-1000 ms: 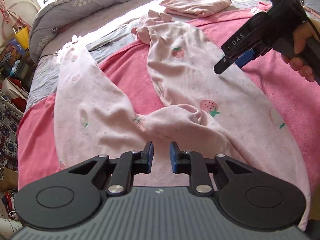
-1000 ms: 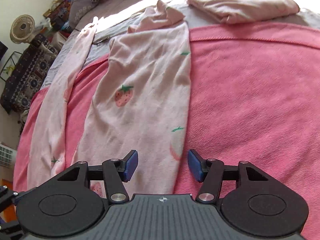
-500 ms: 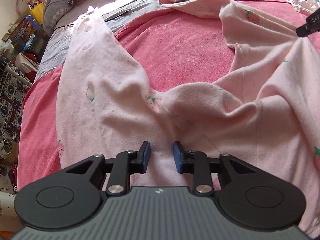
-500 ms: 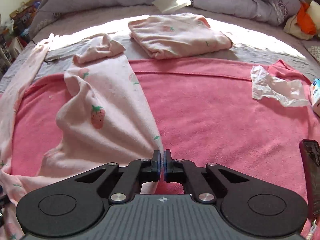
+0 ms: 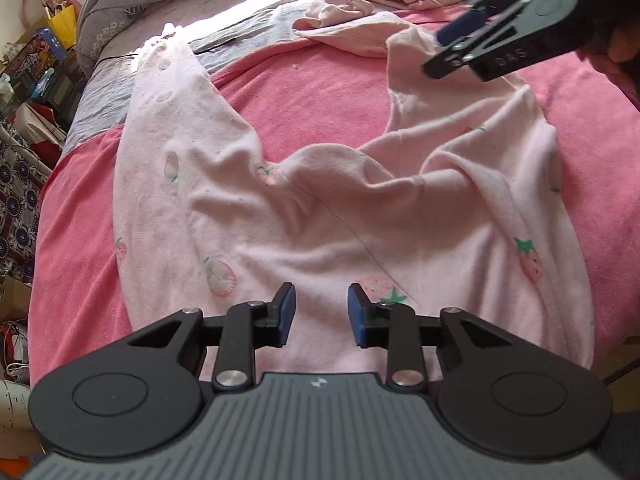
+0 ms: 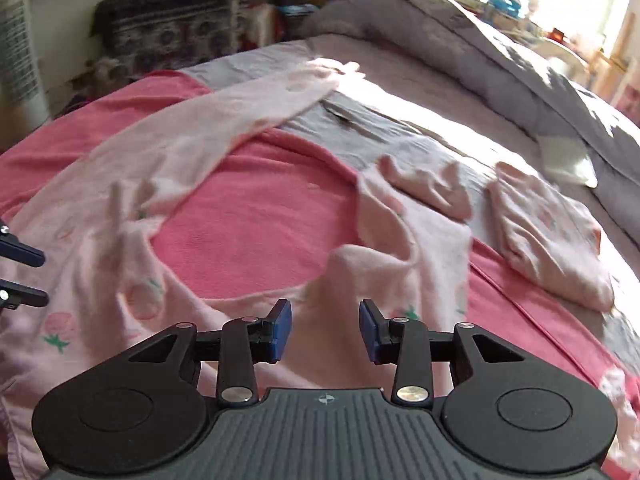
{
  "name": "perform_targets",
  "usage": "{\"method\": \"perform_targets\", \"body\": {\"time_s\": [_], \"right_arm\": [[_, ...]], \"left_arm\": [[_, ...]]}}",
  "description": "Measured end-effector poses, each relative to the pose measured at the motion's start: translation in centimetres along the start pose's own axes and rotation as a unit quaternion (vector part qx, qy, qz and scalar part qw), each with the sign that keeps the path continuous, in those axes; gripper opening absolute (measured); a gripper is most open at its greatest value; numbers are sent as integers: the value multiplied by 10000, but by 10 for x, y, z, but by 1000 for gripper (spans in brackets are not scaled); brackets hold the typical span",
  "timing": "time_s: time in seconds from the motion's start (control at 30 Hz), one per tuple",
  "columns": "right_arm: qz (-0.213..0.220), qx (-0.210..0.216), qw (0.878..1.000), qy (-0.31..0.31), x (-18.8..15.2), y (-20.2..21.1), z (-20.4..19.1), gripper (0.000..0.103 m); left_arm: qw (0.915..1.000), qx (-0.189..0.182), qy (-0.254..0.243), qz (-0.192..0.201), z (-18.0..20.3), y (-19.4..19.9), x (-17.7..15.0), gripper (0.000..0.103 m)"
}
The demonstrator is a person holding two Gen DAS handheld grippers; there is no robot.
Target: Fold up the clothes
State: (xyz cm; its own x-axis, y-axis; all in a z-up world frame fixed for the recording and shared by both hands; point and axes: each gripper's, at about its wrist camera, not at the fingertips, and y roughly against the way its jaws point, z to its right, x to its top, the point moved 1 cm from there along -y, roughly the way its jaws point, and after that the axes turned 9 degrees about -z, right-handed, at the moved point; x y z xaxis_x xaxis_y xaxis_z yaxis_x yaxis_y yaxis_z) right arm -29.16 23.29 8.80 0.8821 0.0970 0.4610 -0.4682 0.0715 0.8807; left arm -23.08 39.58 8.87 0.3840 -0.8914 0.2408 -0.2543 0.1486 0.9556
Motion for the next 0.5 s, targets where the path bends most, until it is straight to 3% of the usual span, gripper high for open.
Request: {"method": "perform_targets", "body": {"time_s": [0.1,0.17,0.23,0.33,0.4,0.47,0.5], "right_arm": [[-301,875,9903,1038,24,-24,-42,54],[-480,1088,9808,1545,31,-38,-66,51],[-654,655,9787,1832,30,-52,-79,8],[-520,39,9928,1074,33,-51,-61,7],[-762,-630,9942,424,30,-60,-37,7],[-998,-682,9927,41,24,-65,-14,8],[-944,-452,9945,-17,26,-61,-12,8]], "left_arm": [[9998,15,-70,-179,17,-13,-4,37],[9997,53,-59,-222,22,-20,-7,37],[9998,106,-60,-172,24,-21,-10,37],[9998,113,-60,-118,23,-21,-14,37],[9999,102,-23,-81,22,-21,-17,37],[9999,98,25,-59,22,-20,-18,37],[9999,89,51,-55,21,-20,-18,37]]}}
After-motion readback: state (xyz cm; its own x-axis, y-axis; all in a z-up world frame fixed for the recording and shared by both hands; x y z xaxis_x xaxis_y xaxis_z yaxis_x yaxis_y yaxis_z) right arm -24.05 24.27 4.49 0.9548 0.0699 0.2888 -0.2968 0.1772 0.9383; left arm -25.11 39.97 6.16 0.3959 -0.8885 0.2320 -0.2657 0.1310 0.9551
